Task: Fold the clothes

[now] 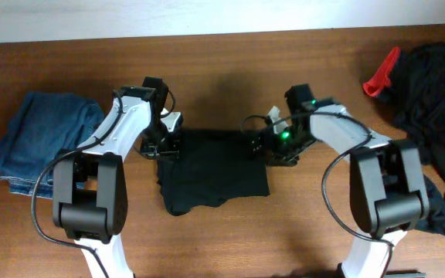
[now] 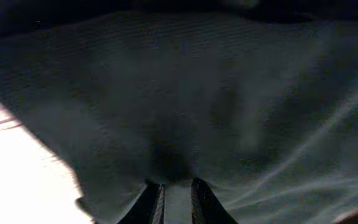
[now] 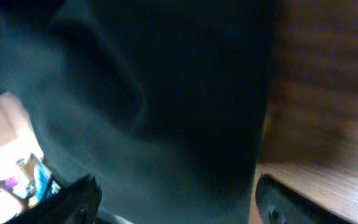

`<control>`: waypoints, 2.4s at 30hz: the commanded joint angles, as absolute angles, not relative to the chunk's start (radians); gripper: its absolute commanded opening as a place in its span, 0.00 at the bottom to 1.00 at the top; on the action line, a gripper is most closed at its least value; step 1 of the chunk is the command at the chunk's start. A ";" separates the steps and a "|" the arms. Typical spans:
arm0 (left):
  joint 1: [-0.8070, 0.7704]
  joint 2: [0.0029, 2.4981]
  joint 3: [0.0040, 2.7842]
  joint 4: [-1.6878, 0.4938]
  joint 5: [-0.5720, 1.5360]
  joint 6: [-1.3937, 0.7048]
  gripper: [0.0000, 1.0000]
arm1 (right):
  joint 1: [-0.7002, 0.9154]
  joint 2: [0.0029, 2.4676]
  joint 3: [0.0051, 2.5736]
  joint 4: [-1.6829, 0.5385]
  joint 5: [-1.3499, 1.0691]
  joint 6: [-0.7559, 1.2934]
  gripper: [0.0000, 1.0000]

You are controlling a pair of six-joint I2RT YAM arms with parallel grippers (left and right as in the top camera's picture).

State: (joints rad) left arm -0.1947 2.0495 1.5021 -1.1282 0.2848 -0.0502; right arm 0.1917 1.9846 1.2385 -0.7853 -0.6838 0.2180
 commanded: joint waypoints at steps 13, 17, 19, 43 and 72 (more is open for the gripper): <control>-0.327 2.041 1.521 -1.010 0.368 -0.030 0.20 | 0.180 2.005 1.103 -0.567 -0.805 0.286 0.21; -0.328 2.041 1.521 -1.010 0.362 -0.030 0.20 | 0.154 2.001 1.106 -0.598 -0.804 0.286 0.06; -0.328 2.041 1.521 -1.011 0.359 -0.030 0.20 | 0.133 1.991 1.112 -0.625 -0.788 0.286 0.04; -0.333 2.041 1.521 -0.932 0.721 -0.068 0.20 | 0.255 1.858 1.460 -1.166 -0.239 0.255 0.04; -0.431 2.042 1.520 -0.910 0.737 -0.247 0.19 | 0.418 1.857 1.647 -1.250 -0.138 0.297 0.05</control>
State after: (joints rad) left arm -0.3786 2.0495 1.5040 -0.9352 0.6491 -0.1703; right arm 0.4183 1.8820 1.6188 -1.2453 -0.1570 0.2878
